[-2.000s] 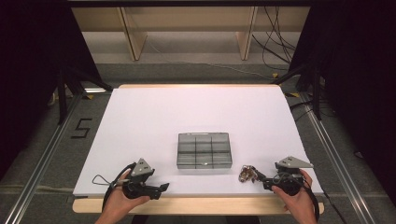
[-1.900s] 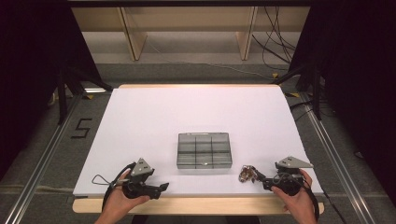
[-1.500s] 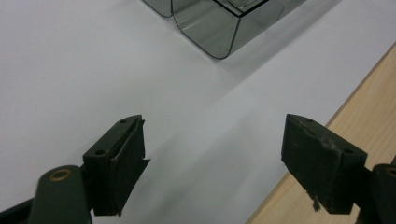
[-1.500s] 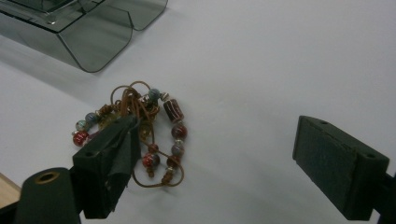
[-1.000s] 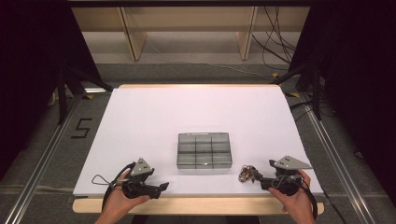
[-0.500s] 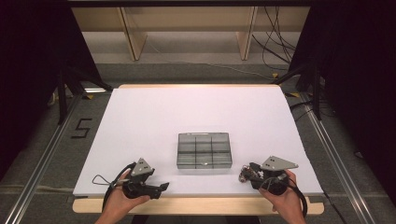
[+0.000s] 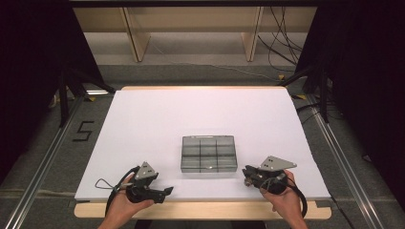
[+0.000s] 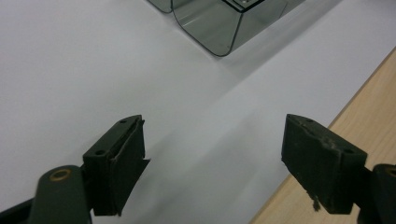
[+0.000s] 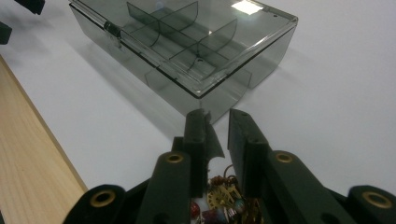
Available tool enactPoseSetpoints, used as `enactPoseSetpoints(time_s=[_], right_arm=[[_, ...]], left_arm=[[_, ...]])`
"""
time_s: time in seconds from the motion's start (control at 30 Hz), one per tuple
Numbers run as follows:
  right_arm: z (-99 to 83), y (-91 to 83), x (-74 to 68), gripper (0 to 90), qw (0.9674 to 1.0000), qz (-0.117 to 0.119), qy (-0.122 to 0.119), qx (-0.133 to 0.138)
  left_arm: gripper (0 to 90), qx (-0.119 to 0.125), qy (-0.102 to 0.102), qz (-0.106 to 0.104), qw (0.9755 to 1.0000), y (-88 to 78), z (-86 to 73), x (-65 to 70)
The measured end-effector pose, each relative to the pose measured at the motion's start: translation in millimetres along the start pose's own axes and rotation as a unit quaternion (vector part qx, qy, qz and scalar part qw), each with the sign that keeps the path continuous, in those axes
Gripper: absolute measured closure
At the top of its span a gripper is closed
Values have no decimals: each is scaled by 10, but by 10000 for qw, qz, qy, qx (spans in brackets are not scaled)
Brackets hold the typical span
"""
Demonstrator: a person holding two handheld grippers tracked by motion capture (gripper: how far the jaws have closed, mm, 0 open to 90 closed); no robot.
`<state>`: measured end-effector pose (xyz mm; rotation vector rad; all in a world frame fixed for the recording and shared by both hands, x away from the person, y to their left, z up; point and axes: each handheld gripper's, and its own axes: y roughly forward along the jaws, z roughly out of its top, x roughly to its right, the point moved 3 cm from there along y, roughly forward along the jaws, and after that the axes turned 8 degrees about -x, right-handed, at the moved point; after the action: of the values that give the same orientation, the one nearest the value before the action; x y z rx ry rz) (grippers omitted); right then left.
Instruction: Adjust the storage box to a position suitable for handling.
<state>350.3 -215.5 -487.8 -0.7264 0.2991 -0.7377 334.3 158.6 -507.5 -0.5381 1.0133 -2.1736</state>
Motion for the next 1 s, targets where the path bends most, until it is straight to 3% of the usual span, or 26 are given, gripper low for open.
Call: enactPoseSetpoints(time_s=[0.07, 0.1, 0.2, 0.23, 0.43, 0.73, 0.77, 0.83, 1.0], right_arm=[[6, 22, -2, 812, 10000, -13, -28, -17], [8, 26, -30, 821, 9999, 49, 85, -58], [36, 36, -47, 847, 10000, 16, 1, -22], [48, 43, -33, 857, 9999, 26, -142, -21], [80, 117, -69, 868, 9996, 80, -259, -112], [99, 162, -75, 880, 9996, 83, -193, -199], [103, 163, -70, 880, 9996, 96, -182, -193], [111, 167, -66, 882, 9996, 81, -215, -166], [117, 173, -58, 882, 9995, 119, -268, -153]], left_arm=[[214, -3, -68, -36, 10000, 3, -2, 5], [215, 29, -101, -29, 9999, 4, 0, 8], [215, 20, -25, -12, 10000, -3, 2, -2], [214, 12, -28, -12, 10000, -3, 1, -3], [215, 51, -50, 50, 10000, -7, 4, -4], [214, 61, -64, 24, 10000, -7, 4, 1], [214, 132, -139, -18, 9998, -2, 9, 16], [214, 56, -45, 1, 10000, -14, 5, 0], [214, 51, -57, 43, 10000, -8, 4, -5]])
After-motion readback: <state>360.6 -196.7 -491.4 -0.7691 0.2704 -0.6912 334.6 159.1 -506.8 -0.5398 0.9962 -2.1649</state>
